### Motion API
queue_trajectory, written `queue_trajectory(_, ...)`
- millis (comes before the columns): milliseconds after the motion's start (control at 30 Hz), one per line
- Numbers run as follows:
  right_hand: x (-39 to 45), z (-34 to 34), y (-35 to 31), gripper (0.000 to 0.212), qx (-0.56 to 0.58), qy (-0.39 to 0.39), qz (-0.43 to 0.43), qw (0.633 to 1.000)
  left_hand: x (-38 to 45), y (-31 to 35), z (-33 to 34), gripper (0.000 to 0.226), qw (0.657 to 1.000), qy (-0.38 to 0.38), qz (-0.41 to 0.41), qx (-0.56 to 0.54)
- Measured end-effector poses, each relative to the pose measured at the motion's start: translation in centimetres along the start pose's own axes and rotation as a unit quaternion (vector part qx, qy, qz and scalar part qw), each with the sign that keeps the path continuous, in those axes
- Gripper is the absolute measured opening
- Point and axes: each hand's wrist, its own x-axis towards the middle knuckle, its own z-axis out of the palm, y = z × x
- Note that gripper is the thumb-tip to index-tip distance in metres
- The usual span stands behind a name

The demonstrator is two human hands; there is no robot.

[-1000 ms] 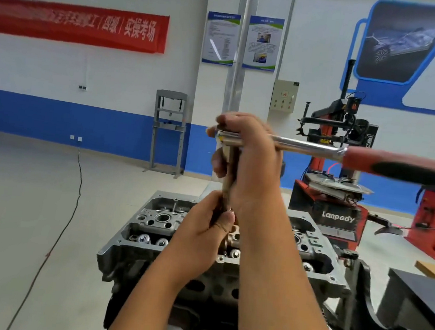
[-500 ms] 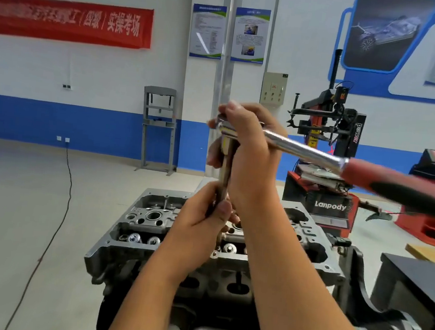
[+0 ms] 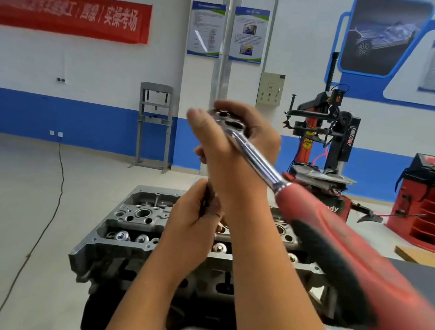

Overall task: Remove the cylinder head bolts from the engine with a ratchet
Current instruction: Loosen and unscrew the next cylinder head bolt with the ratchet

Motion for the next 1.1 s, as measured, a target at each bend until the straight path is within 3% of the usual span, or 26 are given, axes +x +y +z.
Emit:
queue_trajectory(133,0.6,-1.5,-0.8,0.024,0.155,-0.16,0.108,0.969,-0.4,0.7,-1.2,0.03,0.999,-0.046,0.001,-0.002)
queue_trajectory(233,0.4,-1.8,-1.0,0.008,0.258,-0.13,0.158,0.944,-0.3,0.8,-0.3,0.034,0.999,-0.007,-0.01,0.038)
queue_trajectory(333,-0.2,-1.0,-0.8,0.009,0.208,-0.04,0.072,0.975,-0.2,0.9,0.2,0.033,0.999,0.008,-0.003,0.034)
queue_trajectory(400,-0.4,-0.3,-0.6,0.012,0.101,0.019,-0.015,0.995,-0.2,0.9,0.3,0.036,1.0,0.019,0.005,0.022)
queue_trajectory(467,-0.2,0.1,-0.4,0.014,0.006,0.03,-0.055,0.998,-0.2,0.9,0.3,0.037,1.0,0.028,0.005,0.007)
queue_trajectory(567,-0.1,-0.3,-0.8,0.012,0.033,-0.083,-0.013,0.996,-0.4,0.8,-0.5,0.024,1.0,-0.005,-0.008,-0.018)
queue_trajectory(667,0.3,-1.4,-1.2,0.011,0.214,-0.155,0.096,0.96,-0.5,0.9,-1.2,0.028,0.997,-0.05,-0.045,-0.024)
queue_trajectory(733,0.4,-1.8,-1.4,0.012,0.275,-0.143,0.153,0.938,-0.4,1.1,-1.0,0.034,0.998,-0.031,-0.05,-0.003)
queue_trajectory(800,0.3,-1.4,-1.4,0.011,0.262,-0.116,0.156,0.945,-0.4,1.0,-0.7,0.037,0.999,-0.009,-0.042,0.009)
queue_trajectory(900,-0.5,-0.3,-1.4,0.01,0.153,-0.019,0.061,0.986,-0.3,0.9,-0.5,0.049,0.999,0.008,-0.036,-0.006)
queue_trajectory(967,-0.7,0.4,-1.2,0.007,0.054,0.031,-0.014,0.998,-0.3,0.9,-0.4,0.044,0.999,0.023,-0.036,-0.025)
queue_trajectory(1033,-0.7,0.9,-1.1,0.01,0.011,0.04,-0.038,0.998,-0.3,1.0,-0.4,0.03,0.999,0.027,-0.036,-0.024)
queue_trajectory(1100,-0.7,0.8,-1.2,0.01,0.05,0.001,0.001,0.999,-0.4,0.8,-0.9,0.031,1.0,0.014,-0.024,-0.008)
